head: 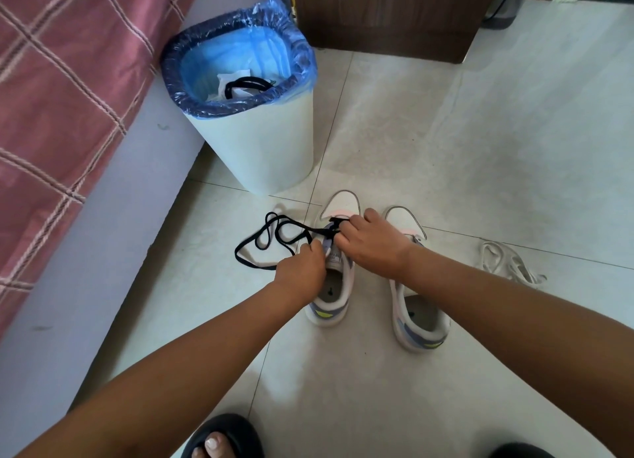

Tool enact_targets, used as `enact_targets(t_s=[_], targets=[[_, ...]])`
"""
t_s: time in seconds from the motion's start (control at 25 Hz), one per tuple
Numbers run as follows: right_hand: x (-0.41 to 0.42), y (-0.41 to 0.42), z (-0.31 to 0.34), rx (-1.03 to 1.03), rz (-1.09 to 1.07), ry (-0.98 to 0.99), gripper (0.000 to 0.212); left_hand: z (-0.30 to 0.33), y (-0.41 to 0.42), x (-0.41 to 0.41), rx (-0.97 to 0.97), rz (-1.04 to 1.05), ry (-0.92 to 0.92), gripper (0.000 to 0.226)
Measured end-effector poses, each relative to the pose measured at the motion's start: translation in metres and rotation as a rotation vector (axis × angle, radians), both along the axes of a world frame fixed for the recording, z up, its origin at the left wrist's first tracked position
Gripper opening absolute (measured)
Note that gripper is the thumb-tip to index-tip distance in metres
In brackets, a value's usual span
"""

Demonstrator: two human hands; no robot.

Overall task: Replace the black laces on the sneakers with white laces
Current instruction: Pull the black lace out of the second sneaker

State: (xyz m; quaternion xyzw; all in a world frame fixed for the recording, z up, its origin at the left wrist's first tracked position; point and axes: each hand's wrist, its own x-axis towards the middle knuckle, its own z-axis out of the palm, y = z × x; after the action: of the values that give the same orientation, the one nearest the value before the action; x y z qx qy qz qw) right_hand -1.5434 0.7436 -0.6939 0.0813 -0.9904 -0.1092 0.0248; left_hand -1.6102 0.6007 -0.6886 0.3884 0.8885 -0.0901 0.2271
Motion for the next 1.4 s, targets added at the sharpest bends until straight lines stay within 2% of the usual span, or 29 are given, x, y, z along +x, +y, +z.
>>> enact_targets(t_s=[0.04,0.12,0.2,0.28,0.32,0.36,0.44,0.48,0.52,0.56,0.6,0.64,0.68,0.76,0.8,0.84,0.88,0.96,1.0,1.04,1.12,1.16,1.2,1.24,1.28,1.32,1.36,1.4], targets=[[-0.001,0.002,0.003,0.073,0.048,0.053,0.009,0.0,0.001,0.001,-0.002,0.007,0.007,0.023],[-0.001,-0.003,0.002,0.02,-0.026,0.056,0.011,-0.001,0.002,0.001,-0.007,0.025,0.009,0.024],[-0.003,-0.013,0.007,-0.306,-0.37,-0.186,0.014,0.0,0.002,0.002,0.001,0.05,-0.017,0.024],[-0.003,-0.018,0.013,-0.853,-0.688,-0.401,0.026,-0.001,0.003,0.002,0.012,0.059,-0.023,0.025],[-0.003,-0.016,0.011,-1.023,-0.712,-0.426,0.025,-0.001,0.002,0.002,0.014,0.054,-0.018,0.025],[-0.005,-0.012,0.014,-1.069,-0.69,-0.444,0.025,-0.001,0.002,0.003,0.012,0.046,-0.014,0.025],[-0.007,-0.001,0.016,-0.739,-0.47,-0.455,0.018,-0.002,0.002,0.002,0.004,0.034,-0.016,0.025],[-0.007,0.003,0.019,-0.468,-0.321,-0.414,0.008,-0.002,0.002,0.001,-0.001,0.034,-0.02,0.025],[-0.009,0.005,0.022,-0.203,-0.207,-0.297,0.01,-0.002,0.002,0.0,-0.004,0.041,-0.025,0.026],[-0.008,0.004,0.025,-0.058,-0.154,-0.228,0.017,-0.001,0.002,0.0,-0.005,0.053,-0.031,0.026],[-0.007,0.001,0.023,0.006,-0.154,-0.156,0.019,-0.001,0.002,0.001,-0.005,0.058,-0.03,0.027],[-0.006,-0.005,0.024,-0.074,-0.279,-0.272,0.017,0.0,0.002,0.001,-0.003,0.05,-0.021,0.028],[-0.005,-0.012,0.025,-0.202,-0.403,-0.307,0.015,0.0,0.001,0.002,-0.003,0.032,-0.009,0.027],[-0.007,-0.019,0.024,-0.653,-0.748,-0.462,0.03,0.0,0.0,0.003,0.001,0.005,0.001,0.026],[-0.01,-0.013,0.021,-0.818,-0.799,-0.53,0.034,0.0,0.0,0.003,0.0,0.0,-0.001,0.025],[-0.013,-0.009,0.023,-0.838,-0.742,-0.541,0.033,0.0,0.0,0.003,-0.004,-0.004,-0.004,0.026],[-0.014,-0.006,0.026,-0.706,-0.601,-0.555,0.027,0.0,0.0,0.002,-0.008,-0.007,-0.005,0.026],[-0.015,0.005,0.023,-0.146,-0.264,-0.324,0.004,0.0,0.001,0.001,-0.015,-0.011,-0.008,0.026],[-0.015,0.007,0.028,0.025,-0.21,-0.251,0.015,0.0,0.0,0.0,-0.017,-0.004,-0.013,0.027],[-0.013,0.008,0.031,0.077,-0.209,-0.18,0.02,0.0,0.0,0.0,-0.016,0.008,-0.015,0.027],[-0.008,-0.002,0.032,-0.199,-0.417,-0.329,0.011,0.0,-0.002,0.001,-0.016,0.01,-0.002,0.027],[-0.008,-0.007,0.031,-0.453,-0.622,-0.434,0.015,0.0,-0.004,0.003,-0.014,-0.007,0.012,0.026],[-0.006,-0.011,0.03,-0.746,-0.813,-0.553,0.029,0.0,-0.005,0.004,-0.014,-0.027,0.024,0.026],[-0.007,-0.012,0.024,-1.022,-0.919,-0.627,0.037,0.001,-0.006,0.005,-0.016,-0.041,0.031,0.026],[-0.007,-0.013,0.025,-1.186,-0.929,-0.643,0.037,0.001,-0.006,0.005,-0.019,-0.049,0.035,0.026],[-0.008,-0.01,0.024,-1.159,-0.876,-0.625,0.033,0.001,-0.006,0.005,-0.022,-0.054,0.036,0.026],[-0.01,-0.003,0.024,-0.956,-0.793,-0.591,0.025,0.0,-0.005,0.005,-0.026,-0.057,0.036,0.027],[-0.011,0.006,0.026,-0.662,-0.705,-0.533,0.017,-0.001,-0.005,0.004,-0.031,-0.056,0.033,0.027]])
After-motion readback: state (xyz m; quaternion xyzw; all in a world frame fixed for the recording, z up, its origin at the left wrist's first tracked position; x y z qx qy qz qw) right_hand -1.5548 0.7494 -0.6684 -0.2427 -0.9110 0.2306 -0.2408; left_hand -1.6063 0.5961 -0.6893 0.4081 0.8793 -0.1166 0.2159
